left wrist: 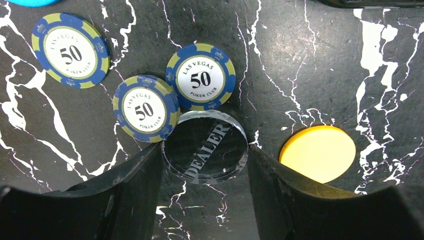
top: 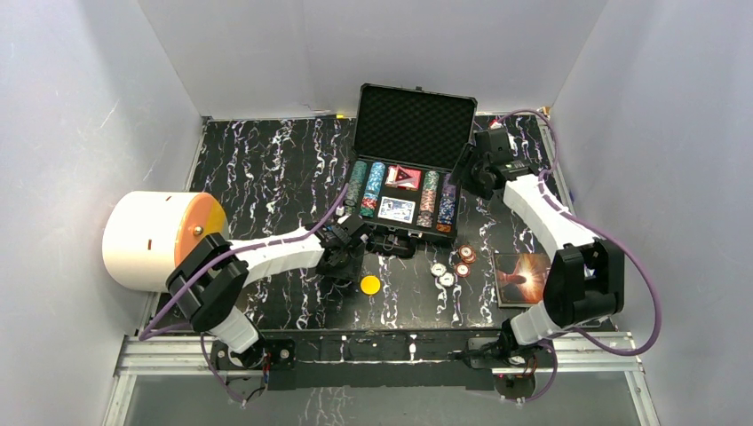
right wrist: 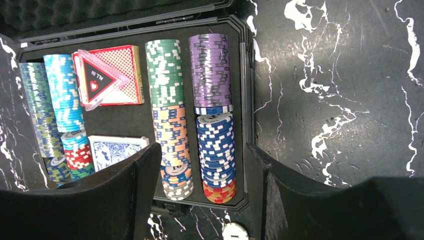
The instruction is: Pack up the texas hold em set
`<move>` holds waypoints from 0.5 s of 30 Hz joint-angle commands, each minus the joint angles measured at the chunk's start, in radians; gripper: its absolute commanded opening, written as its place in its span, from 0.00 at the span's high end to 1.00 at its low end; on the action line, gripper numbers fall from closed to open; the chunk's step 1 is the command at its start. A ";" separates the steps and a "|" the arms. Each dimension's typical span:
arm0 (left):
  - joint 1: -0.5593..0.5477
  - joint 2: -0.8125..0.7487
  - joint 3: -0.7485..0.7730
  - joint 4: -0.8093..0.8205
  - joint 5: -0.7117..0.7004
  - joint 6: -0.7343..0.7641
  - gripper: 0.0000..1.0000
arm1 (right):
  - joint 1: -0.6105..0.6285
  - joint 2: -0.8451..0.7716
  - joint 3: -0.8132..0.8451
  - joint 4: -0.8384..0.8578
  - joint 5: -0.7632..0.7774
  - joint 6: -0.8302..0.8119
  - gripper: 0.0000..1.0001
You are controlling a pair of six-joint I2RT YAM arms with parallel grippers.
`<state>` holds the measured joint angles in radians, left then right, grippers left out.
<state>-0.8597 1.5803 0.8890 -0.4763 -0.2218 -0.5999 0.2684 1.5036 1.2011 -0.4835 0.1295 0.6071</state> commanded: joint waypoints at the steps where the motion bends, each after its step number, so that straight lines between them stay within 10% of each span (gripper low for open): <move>1: -0.001 -0.033 0.007 -0.067 -0.075 0.006 0.56 | -0.005 -0.062 -0.005 0.046 0.036 -0.014 0.30; 15: -0.001 -0.140 0.266 0.004 -0.097 0.151 0.56 | -0.008 -0.103 -0.034 0.035 0.076 -0.003 0.30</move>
<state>-0.8597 1.4220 1.0538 -0.5240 -0.3138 -0.5179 0.2680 1.4448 1.1759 -0.4686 0.1776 0.6014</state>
